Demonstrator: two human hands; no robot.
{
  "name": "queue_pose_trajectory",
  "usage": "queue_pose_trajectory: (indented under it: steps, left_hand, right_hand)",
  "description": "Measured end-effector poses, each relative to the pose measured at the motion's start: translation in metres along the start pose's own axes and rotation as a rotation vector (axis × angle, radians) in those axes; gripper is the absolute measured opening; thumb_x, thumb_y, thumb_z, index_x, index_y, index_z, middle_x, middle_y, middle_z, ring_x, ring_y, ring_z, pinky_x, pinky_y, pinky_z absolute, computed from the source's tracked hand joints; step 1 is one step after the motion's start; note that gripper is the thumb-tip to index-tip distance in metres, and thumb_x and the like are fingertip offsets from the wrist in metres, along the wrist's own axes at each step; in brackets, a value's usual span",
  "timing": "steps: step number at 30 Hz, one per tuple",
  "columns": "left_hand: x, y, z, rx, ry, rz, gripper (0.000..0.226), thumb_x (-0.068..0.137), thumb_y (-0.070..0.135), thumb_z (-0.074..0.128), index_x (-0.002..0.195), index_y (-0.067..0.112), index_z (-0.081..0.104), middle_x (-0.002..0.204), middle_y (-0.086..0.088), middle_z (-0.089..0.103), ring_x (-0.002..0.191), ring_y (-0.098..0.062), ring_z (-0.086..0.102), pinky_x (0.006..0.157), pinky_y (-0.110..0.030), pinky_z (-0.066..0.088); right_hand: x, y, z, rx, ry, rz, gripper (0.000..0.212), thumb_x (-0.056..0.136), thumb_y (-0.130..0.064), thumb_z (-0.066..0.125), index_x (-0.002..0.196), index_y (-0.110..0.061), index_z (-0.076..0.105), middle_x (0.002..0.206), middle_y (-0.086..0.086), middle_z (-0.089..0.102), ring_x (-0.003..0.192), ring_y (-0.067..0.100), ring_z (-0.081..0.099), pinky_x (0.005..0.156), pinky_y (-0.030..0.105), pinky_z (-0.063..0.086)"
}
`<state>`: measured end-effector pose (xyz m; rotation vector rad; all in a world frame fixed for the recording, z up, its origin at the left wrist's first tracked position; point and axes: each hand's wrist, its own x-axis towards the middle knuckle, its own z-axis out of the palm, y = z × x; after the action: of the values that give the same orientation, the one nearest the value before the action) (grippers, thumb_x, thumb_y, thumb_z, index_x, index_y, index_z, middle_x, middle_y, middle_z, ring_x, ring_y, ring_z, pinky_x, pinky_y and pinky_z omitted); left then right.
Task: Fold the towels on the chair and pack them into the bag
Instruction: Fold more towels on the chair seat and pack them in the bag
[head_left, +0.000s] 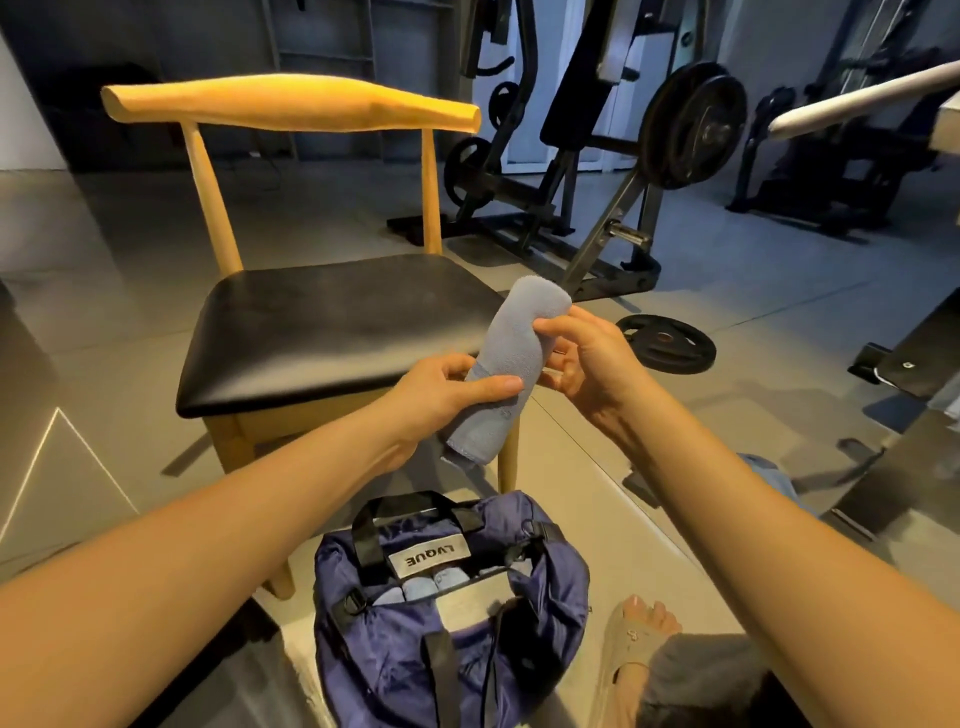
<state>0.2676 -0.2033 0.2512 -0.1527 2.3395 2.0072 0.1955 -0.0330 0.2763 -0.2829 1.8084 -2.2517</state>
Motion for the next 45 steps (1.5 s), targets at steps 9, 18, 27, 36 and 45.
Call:
queue_pose_trajectory:
  steps: [9, 18, 27, 36, 45]
  left_hand:
    - [0.015, -0.052, 0.005, -0.004, -0.099, -0.192, 0.021, 0.091, 0.011, 0.073, 0.113, 0.012, 0.073, 0.108, -0.005, 0.079, 0.099, -0.021, 0.075, 0.084, -0.032, 0.058]
    - [0.045, -0.180, 0.028, -0.099, -0.039, -0.386, 0.018, 0.093, 0.005, 0.070, 0.107, 0.015, 0.073, 0.098, 0.000, 0.079, 0.092, -0.020, 0.073, 0.082, -0.034, 0.055]
    - [0.085, -0.260, 0.011, 0.287, -0.221, -0.431, 0.016, 0.085, 0.016, 0.081, 0.094, 0.013, 0.068, 0.081, 0.000, 0.076, 0.081, -0.014, 0.073, 0.077, -0.033, 0.055]
    - [0.150, -0.322, -0.008, 1.172, -0.237, 0.235, 0.048, 0.083, 0.061, 0.067, 0.117, 0.028, 0.070, 0.107, 0.002, 0.062, 0.102, -0.021, 0.053, 0.083, -0.037, 0.037]
    - [0.154, -0.338, -0.020, 1.271, -0.509, 0.304, 0.064, 0.076, 0.066, 0.067, 0.124, 0.024, 0.061, 0.108, 0.004, 0.066, 0.103, -0.020, 0.059, 0.101, -0.042, 0.043]
  right_hand:
    - [0.021, 0.061, -0.006, -0.095, 0.045, 0.154, 0.019, 0.093, -0.012, 0.068, 0.112, -0.011, 0.066, 0.112, 0.013, 0.070, 0.105, 0.028, 0.069, 0.092, 0.044, 0.059]
    - [0.021, 0.192, -0.032, -0.151, 0.082, 0.385, 0.030, 0.091, -0.019, 0.074, 0.119, -0.009, 0.068, 0.103, 0.008, 0.075, 0.082, 0.019, 0.072, 0.054, 0.024, 0.054]
    - [0.000, 0.287, -0.069, -0.402, -0.025, 0.485, 0.033, 0.088, -0.003, 0.074, 0.117, -0.014, 0.066, 0.114, 0.000, 0.071, 0.098, 0.016, 0.069, 0.073, 0.021, 0.054]
    - [-0.014, 0.311, -0.093, -0.661, -0.213, 0.684, 0.032, 0.092, -0.002, 0.066, 0.121, -0.015, 0.068, 0.108, 0.000, 0.069, 0.090, 0.014, 0.065, 0.061, 0.017, 0.047]
    - [-0.008, 0.325, -0.095, -0.823, -0.195, 0.724, 0.034, 0.084, -0.005, 0.072, 0.113, -0.015, 0.058, 0.110, 0.008, 0.063, 0.102, 0.030, 0.063, 0.080, 0.037, 0.052]
